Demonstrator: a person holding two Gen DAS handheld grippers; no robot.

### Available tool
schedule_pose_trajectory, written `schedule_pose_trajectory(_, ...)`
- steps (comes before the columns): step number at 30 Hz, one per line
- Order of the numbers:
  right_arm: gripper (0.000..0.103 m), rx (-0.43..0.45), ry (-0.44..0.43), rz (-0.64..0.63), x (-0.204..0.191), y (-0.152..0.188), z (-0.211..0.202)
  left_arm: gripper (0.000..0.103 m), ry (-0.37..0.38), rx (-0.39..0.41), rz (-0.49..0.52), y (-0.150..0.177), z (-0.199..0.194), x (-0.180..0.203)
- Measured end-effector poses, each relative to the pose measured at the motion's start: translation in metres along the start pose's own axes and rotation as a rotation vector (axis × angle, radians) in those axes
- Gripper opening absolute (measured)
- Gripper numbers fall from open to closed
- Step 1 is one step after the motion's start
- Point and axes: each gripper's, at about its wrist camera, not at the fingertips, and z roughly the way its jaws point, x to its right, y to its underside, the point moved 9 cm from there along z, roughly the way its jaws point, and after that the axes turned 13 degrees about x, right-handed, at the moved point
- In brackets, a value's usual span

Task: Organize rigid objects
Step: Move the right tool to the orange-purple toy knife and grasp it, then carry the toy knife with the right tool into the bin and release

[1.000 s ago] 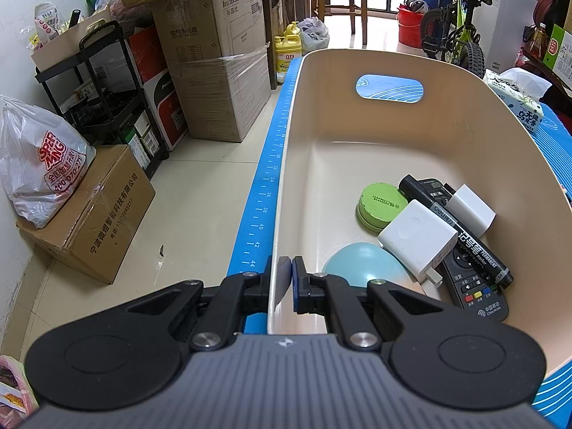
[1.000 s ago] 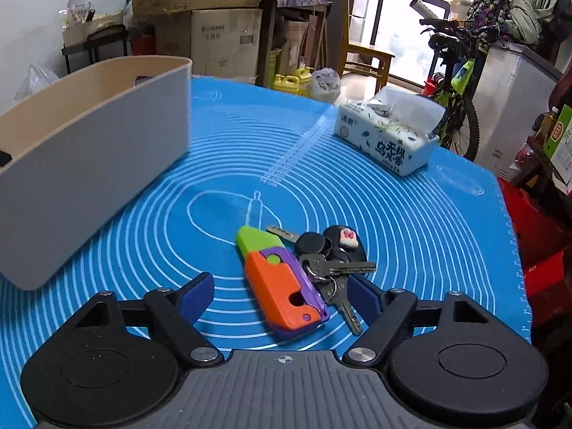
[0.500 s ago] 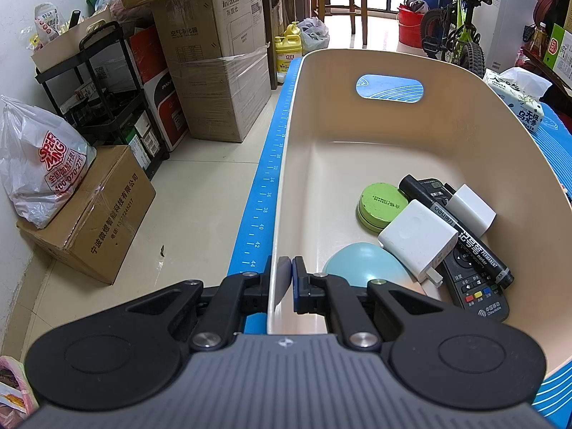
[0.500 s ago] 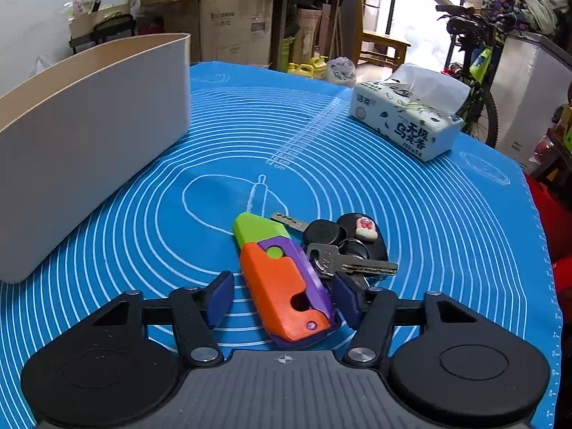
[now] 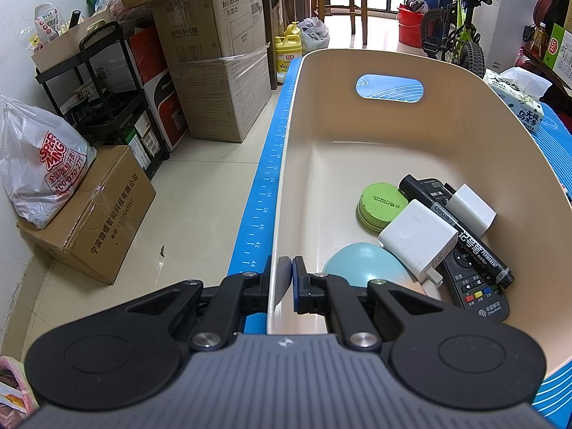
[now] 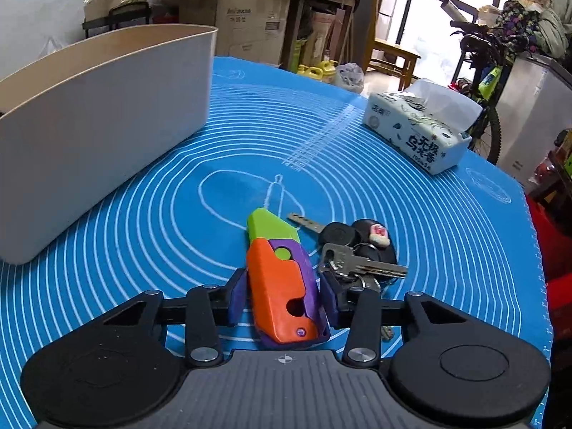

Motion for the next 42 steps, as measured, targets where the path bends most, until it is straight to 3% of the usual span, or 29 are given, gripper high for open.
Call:
schedule_pose_trajectory(12,0.050,0.081,0.002,0.014,-0.004,-0.024,-0.018,0.009,0.000,0.000,0.000,0.000,0.000,0.000)
schedule_pose_trajectory(21,0.050,0.209,-0.007,-0.021,-0.020,-0.086,-0.042,0.009,0.001,0.000,-0.001,0.000,0.000,0.000)
schedule_pose_trajectory(30,0.050,0.303,-0.100,-0.076,-0.080,-0.154,-0.042,0.009,0.000,0.000,0.000,0.000,0.000,0.000)
schedule_pose_trajectory(36,0.050,0.282,-0.167,-0.113,-0.130,-0.173,-0.024,0.009,0.000,0.000,0.000,0.000,0.000,0.000)
schedule_pose_trajectory(42,0.050,0.199,-0.201,-0.170,-0.172,-0.163,0.001,0.009,0.000,0.000,0.000,0.000,0.000,0.001)
